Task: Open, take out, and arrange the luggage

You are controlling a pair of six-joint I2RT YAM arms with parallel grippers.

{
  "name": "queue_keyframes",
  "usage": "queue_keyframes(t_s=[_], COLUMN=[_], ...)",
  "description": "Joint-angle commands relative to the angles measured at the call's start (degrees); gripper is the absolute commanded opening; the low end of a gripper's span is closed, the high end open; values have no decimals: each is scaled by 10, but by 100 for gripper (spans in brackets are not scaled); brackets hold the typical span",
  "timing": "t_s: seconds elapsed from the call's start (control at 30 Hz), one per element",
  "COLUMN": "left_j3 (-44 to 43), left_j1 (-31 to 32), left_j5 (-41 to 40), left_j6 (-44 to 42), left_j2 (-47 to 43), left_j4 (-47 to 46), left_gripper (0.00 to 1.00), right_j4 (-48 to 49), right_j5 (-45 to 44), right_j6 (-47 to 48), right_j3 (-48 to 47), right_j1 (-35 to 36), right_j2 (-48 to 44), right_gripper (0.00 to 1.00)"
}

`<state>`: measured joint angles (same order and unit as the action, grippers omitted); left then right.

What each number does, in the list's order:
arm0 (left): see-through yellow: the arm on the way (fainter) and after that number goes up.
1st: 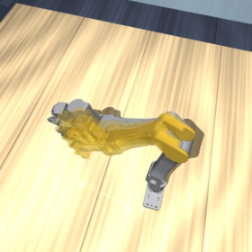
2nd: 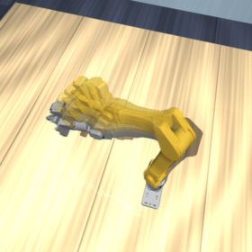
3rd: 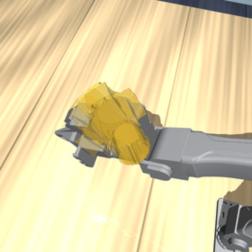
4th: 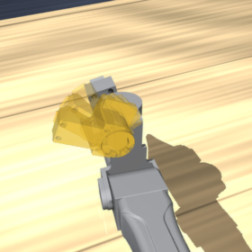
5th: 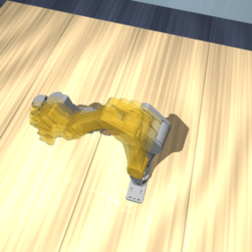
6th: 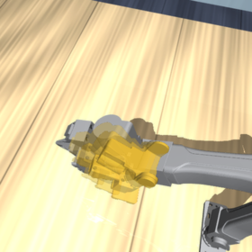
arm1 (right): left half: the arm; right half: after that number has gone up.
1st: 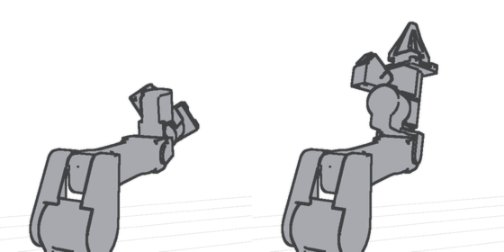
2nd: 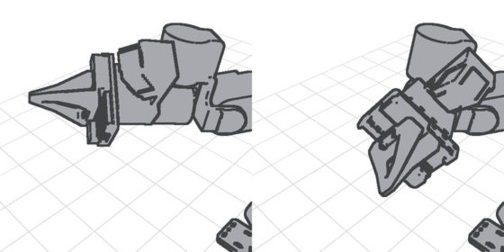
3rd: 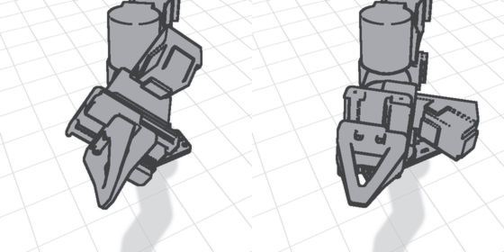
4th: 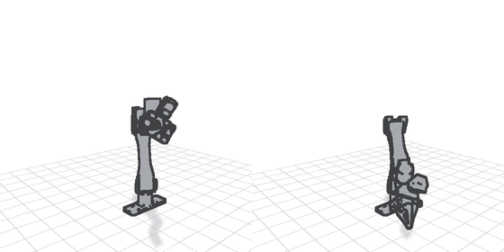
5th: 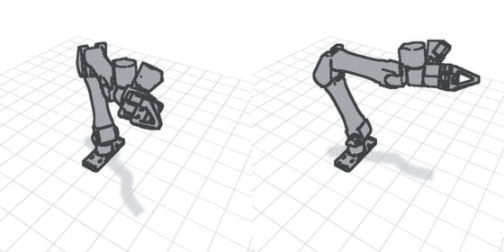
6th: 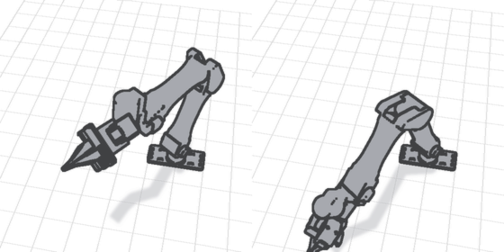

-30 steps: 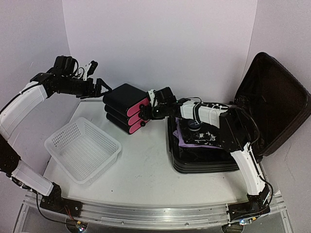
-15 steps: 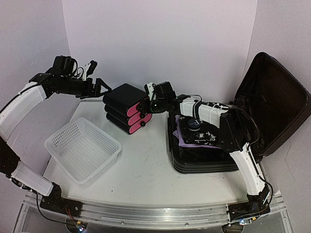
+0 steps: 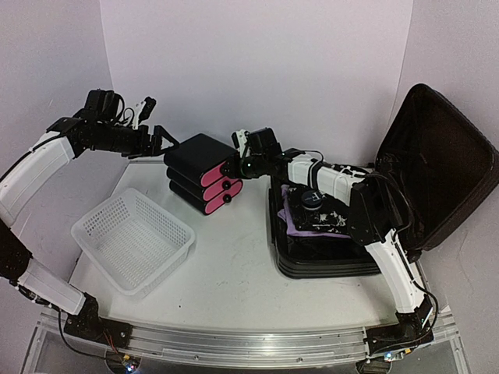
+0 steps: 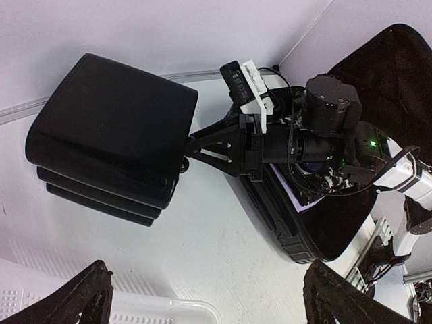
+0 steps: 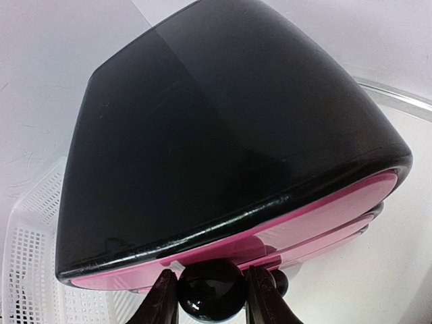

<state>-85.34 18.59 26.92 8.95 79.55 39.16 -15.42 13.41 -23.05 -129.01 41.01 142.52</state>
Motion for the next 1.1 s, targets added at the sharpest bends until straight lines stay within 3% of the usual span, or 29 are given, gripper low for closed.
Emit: queue_keyframes(t_s=[0.0,0.33,0.6,0.87,1.0,1.07], left_j3=[0,0,0,1,3,3], left_j1=[-1,-5,-5,-6,-6,-5], left_j5=[10,23,27,26,21,20], left_j6=[-1,4,5,5,2,2], left_j2=[-2,2,4,7,7,8], left_j4=[-15,-15,-16,-16,-17,-16], left_gripper=[99,99,99,99,99,100], right_j4=[19,22,24,-1,-44,-78], right_j5=[35,-4,-23,-45,-62,-82], right_j6=[-17,-29,-34,-27,-18,-4], right_j3=[1,109,175,207,220,231], right_j1=[11,37,48,50,50,50], right_j2=[-17,-102,-155,-206,-236,-265], right_gripper=[12,5,7,30,71,76])
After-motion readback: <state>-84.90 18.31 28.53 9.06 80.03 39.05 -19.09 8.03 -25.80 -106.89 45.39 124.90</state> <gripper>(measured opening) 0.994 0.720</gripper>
